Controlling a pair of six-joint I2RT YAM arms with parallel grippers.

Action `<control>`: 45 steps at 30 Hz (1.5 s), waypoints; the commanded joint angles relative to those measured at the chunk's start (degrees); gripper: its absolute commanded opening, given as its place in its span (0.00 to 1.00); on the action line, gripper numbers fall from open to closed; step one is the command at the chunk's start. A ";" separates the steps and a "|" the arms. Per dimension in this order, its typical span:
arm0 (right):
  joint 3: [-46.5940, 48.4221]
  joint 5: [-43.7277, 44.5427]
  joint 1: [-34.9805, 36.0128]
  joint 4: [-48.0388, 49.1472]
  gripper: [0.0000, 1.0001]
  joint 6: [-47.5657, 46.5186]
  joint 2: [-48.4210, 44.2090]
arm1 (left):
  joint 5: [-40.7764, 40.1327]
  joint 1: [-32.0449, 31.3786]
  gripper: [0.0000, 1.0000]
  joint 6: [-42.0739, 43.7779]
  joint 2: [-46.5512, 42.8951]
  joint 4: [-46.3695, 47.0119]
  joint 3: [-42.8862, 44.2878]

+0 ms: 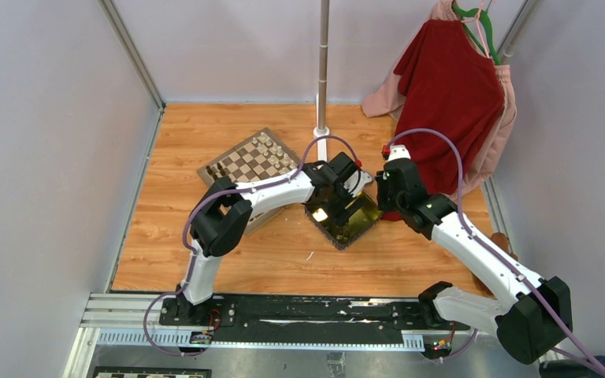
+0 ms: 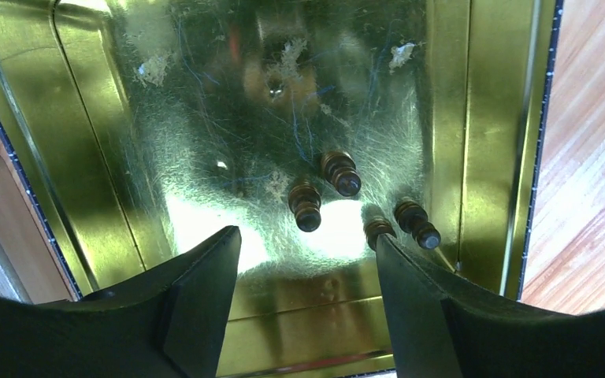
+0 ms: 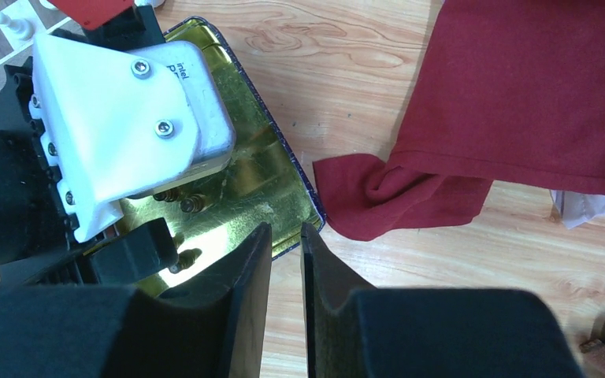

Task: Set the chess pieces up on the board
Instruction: Pick up the chess piece from the storage box.

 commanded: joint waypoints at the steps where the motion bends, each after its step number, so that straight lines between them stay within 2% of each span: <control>1: -0.35 1.87 -1.15 0.72 0.24 -0.93 -0.48 | -1.23 -0.59 0.67 1.07 1.86 1.51 2.29; 4: -0.33 2.00 -1.24 0.89 0.24 -1.20 -0.46 | -1.87 -0.56 0.65 1.04 2.58 1.43 2.84; 7: -0.24 1.99 -1.30 0.99 0.24 -1.39 -0.37 | -1.94 -0.59 0.59 1.07 3.03 1.71 3.31; 23: -0.64 1.38 -1.88 1.20 0.24 -2.05 -0.09 | -1.34 -0.59 0.50 0.48 3.82 1.76 3.30; 28: -0.86 1.25 -2.05 1.26 0.24 -2.28 -0.29 | -1.03 -0.59 0.42 0.32 4.07 1.77 3.23; 38: -1.69 0.94 -2.56 1.26 0.24 -2.52 -1.44 | -0.68 -0.67 0.36 -0.43 4.91 1.74 3.45; 45: -2.13 0.63 -2.86 1.21 0.24 -2.93 -2.25 | -0.86 -0.68 0.23 -0.58 5.28 1.61 3.59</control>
